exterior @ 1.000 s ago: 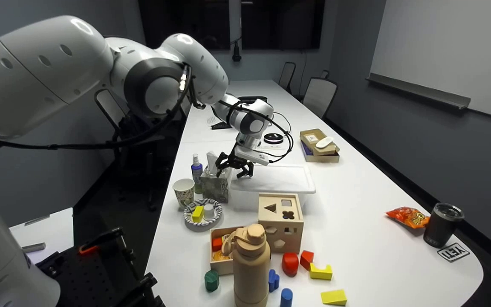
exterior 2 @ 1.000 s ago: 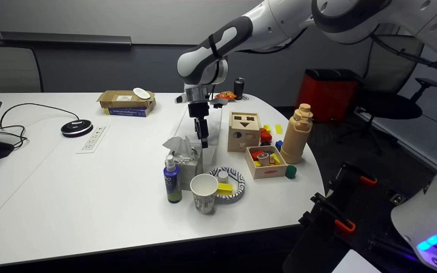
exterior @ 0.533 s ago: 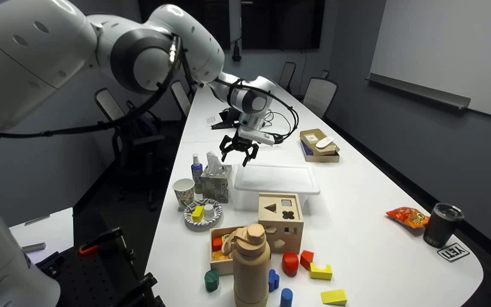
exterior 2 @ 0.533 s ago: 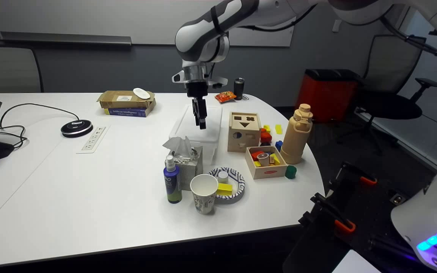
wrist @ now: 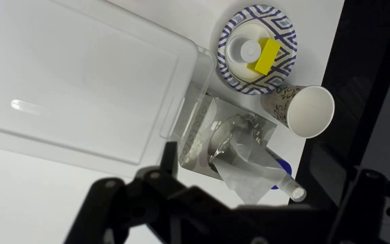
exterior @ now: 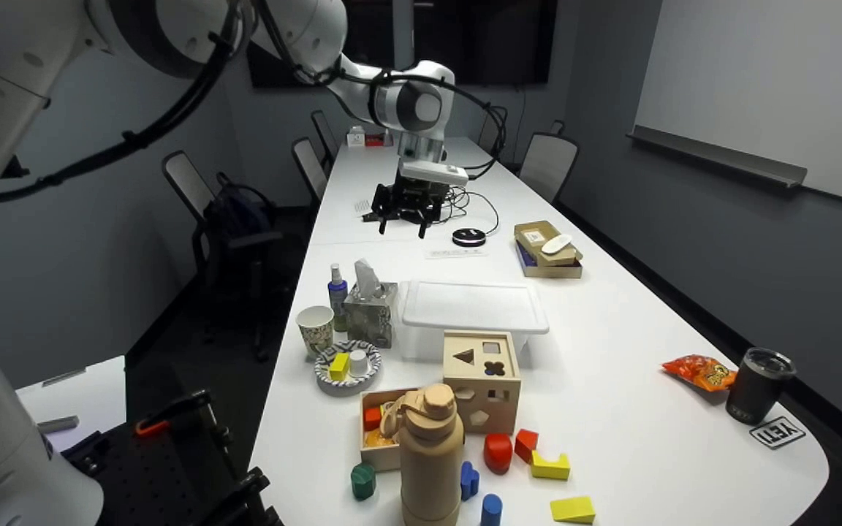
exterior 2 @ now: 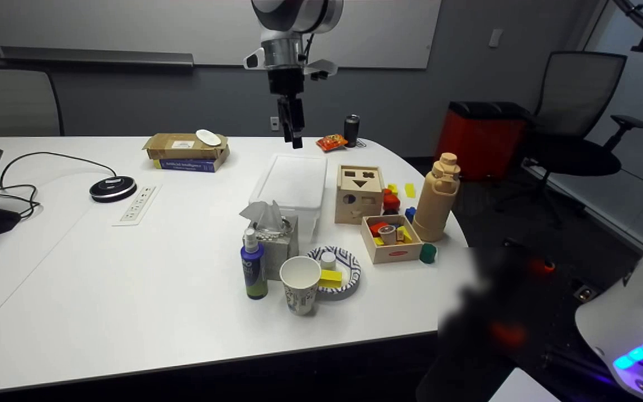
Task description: Move the white container forward
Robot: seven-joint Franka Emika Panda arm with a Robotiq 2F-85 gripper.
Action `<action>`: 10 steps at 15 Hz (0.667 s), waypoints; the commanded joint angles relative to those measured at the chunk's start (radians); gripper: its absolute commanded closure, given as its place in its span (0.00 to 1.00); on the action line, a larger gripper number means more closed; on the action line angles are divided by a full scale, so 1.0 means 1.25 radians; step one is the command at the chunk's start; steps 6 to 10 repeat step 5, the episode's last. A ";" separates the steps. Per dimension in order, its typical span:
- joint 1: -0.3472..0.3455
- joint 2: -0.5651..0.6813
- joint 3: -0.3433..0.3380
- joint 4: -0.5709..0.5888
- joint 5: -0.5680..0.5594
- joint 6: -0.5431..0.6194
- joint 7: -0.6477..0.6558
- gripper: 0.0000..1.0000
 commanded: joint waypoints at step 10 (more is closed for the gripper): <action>0.045 -0.108 -0.053 -0.108 -0.038 0.006 0.037 0.00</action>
